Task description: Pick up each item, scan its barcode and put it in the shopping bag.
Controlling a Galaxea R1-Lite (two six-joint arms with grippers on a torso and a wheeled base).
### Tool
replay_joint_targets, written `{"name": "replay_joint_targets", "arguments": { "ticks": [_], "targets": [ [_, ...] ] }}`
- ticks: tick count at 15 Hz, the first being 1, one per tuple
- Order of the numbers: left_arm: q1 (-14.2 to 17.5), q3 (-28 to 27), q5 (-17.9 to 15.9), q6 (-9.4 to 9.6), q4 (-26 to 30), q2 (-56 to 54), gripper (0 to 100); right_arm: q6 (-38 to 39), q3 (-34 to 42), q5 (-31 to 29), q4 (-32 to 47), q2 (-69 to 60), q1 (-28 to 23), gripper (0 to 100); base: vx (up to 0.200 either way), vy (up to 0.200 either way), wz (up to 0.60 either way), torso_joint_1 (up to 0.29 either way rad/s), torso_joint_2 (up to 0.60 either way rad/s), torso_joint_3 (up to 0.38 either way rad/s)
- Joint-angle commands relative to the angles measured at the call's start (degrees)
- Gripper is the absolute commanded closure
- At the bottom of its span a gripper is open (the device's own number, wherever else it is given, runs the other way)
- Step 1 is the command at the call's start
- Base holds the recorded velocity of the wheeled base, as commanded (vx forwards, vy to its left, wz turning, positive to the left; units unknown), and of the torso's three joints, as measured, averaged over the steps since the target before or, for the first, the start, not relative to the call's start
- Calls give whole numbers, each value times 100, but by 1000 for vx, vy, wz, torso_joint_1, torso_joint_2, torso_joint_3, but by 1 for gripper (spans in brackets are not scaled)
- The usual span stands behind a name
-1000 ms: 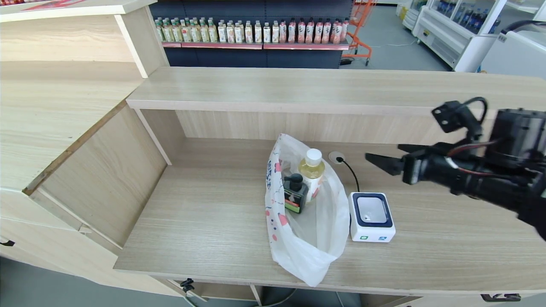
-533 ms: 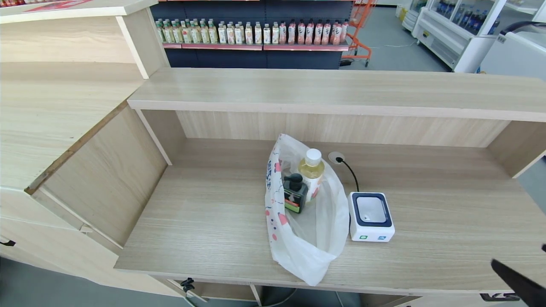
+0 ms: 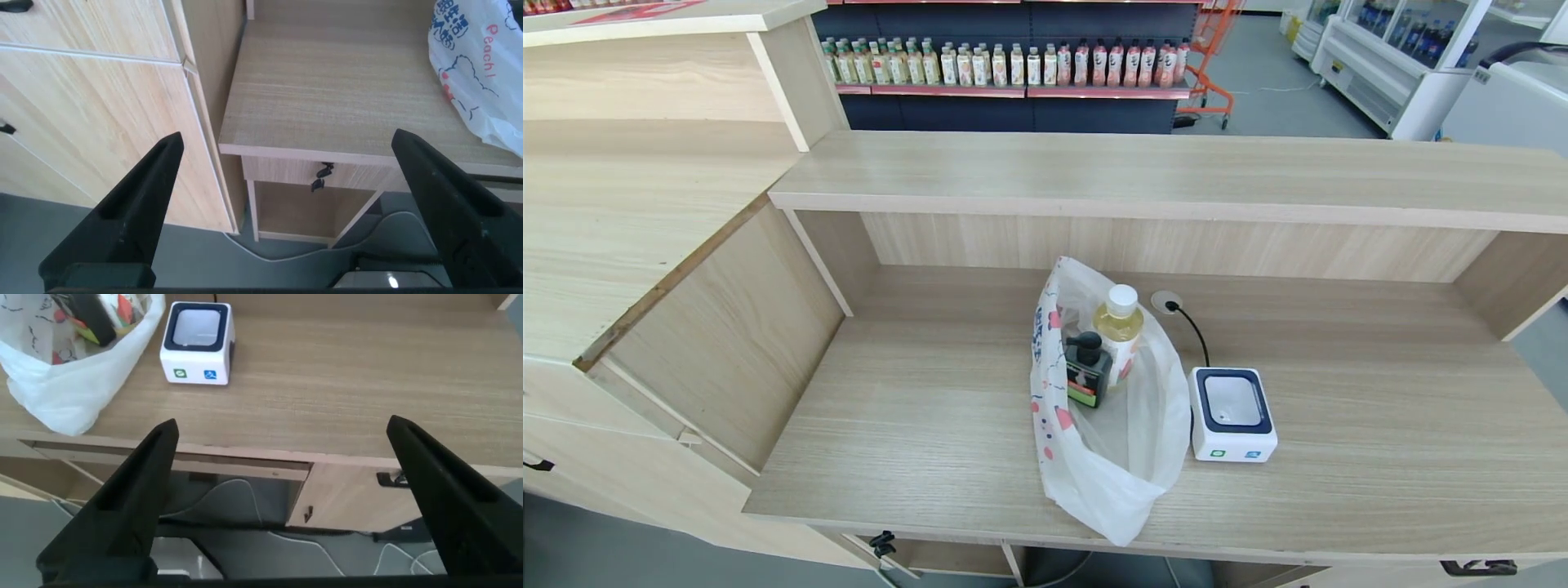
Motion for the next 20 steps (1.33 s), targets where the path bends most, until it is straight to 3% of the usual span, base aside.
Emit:
{"name": "replay_joint_targets", "arguments": {
  "ticks": [1,7,20],
  "targets": [
    [0,1,2,0,2,-2,0,-6,13,2,15,-173,4,0,0,0,0,0,0,0],
    [0,1,2,-9,2,-2,0,3,13,2,15,-173,-4,0,0,0,0,0,0,0],
    [9,1,-7,26,2,-2,0,-58,13,2,15,-173,-4,0,0,-200,0,2,2,1]
  ]
}}
